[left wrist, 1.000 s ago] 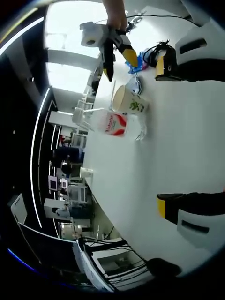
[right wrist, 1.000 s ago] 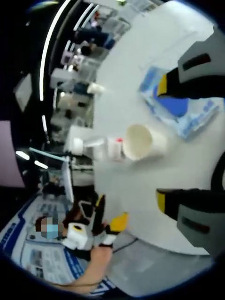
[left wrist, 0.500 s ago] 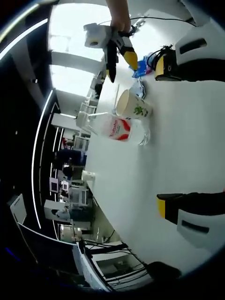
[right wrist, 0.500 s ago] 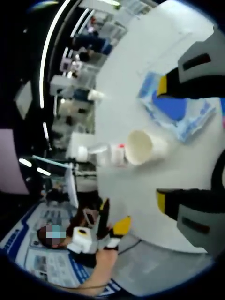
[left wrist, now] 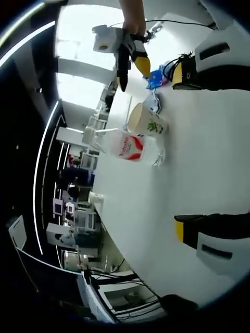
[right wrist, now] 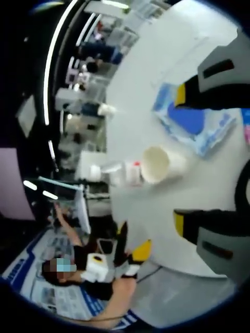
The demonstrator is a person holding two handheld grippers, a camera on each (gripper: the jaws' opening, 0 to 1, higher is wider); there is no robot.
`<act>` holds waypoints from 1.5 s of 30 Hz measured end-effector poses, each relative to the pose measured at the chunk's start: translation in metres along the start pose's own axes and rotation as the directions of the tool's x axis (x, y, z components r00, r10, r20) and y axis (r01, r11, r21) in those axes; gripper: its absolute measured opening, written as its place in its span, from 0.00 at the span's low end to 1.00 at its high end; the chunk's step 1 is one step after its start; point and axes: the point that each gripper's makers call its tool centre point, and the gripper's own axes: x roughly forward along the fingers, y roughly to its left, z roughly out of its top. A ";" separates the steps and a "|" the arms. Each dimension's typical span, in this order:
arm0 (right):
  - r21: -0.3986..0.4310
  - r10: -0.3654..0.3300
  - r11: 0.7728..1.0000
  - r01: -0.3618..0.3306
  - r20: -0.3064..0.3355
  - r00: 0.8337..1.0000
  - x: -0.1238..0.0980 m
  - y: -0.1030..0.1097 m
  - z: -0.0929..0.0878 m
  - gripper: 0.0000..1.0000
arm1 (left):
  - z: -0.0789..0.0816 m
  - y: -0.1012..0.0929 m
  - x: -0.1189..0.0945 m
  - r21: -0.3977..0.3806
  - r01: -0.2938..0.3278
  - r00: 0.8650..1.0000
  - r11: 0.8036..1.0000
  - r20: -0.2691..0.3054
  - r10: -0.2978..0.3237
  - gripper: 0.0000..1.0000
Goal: Arrange the tabletop items into an orderly group along one side of the table until the central work area is clear of visible clutter.
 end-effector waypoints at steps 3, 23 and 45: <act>0.004 -0.005 1.000 0.005 0.002 1.000 -0.002 0.000 0.001 0.75 | -0.002 0.000 0.000 -0.007 0.001 1.000 1.000 -0.007 -0.001 1.00; 0.039 -0.054 0.998 0.054 -0.004 0.999 -0.015 -0.002 -0.002 0.74 | -0.007 -0.006 0.002 -0.003 0.009 1.000 1.000 -0.021 -0.010 1.00; 0.068 -0.032 0.997 0.029 0.053 0.998 -0.026 0.010 0.000 0.74 | -0.014 -0.011 0.001 0.074 0.001 0.999 0.997 -0.053 0.003 0.99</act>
